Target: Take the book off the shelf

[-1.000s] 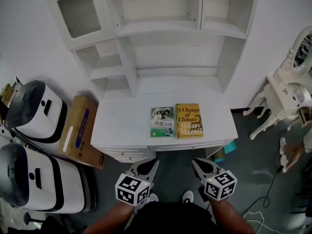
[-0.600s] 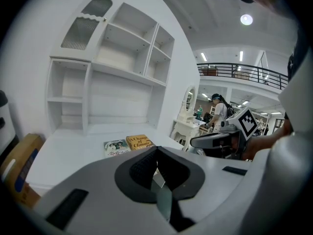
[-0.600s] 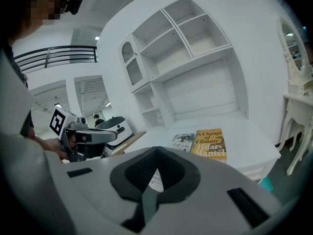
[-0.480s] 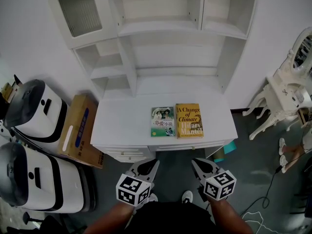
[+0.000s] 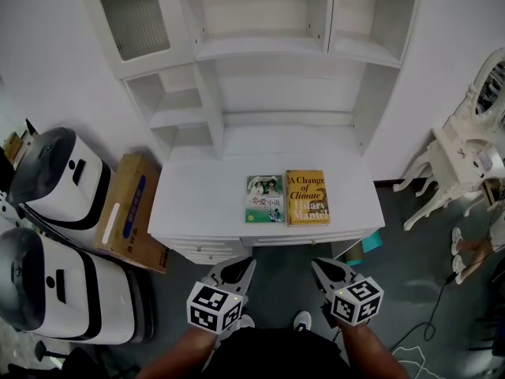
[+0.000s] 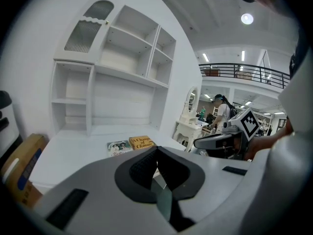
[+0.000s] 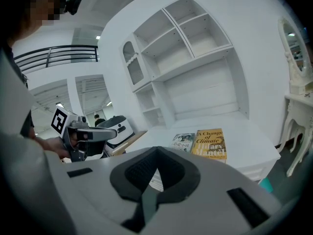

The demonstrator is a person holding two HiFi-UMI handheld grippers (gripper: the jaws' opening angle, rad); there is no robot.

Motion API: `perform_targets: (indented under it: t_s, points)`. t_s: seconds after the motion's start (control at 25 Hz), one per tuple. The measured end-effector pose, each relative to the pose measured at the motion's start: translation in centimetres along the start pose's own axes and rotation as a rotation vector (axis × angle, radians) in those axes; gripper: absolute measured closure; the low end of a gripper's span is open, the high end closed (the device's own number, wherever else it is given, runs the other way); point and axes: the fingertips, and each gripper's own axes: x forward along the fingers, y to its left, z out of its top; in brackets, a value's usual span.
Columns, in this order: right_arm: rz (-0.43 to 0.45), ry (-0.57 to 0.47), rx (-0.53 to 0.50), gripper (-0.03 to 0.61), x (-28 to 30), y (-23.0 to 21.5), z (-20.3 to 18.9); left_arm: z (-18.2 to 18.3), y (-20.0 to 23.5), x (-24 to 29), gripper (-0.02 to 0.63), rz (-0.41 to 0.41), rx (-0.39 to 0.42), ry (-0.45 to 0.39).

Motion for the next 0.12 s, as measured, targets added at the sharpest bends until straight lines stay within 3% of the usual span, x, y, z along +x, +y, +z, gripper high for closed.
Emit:
perform_targets:
  t_s: [0.12]
  points:
    - [-0.002,0.005,-0.002,0.551,-0.10,-0.01,-0.13,-0.04,0.27,-0.31,0.603,0.010,-0.002,-0.001]
